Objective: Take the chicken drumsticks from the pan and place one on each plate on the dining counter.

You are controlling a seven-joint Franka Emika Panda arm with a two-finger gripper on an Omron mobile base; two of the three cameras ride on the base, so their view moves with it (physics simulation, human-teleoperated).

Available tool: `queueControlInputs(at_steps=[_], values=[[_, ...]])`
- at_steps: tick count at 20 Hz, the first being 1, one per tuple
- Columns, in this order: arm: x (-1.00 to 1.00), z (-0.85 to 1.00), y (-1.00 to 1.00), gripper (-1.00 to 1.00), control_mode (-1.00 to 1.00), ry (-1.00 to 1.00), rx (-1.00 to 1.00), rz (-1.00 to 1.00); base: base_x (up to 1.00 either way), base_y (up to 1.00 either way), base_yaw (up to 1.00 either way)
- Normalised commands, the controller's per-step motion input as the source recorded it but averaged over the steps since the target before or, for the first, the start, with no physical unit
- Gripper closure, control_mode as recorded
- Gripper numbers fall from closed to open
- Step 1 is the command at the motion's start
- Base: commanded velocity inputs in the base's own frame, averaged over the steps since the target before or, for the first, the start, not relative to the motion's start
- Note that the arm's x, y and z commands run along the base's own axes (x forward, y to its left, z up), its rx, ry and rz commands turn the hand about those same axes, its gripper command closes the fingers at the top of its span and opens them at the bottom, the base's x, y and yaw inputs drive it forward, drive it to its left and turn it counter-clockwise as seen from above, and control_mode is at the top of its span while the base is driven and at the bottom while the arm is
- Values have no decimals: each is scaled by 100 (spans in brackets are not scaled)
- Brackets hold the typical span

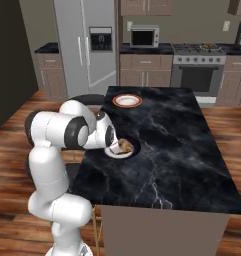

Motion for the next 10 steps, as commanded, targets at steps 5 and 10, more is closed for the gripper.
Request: queueControlInputs(at_steps=[5,10], values=[[-36,97,-17,-100,-100,-22,7,4,0,0,0],[-39,100,0,-100,-100,-4,-1,16,0,0,0]])
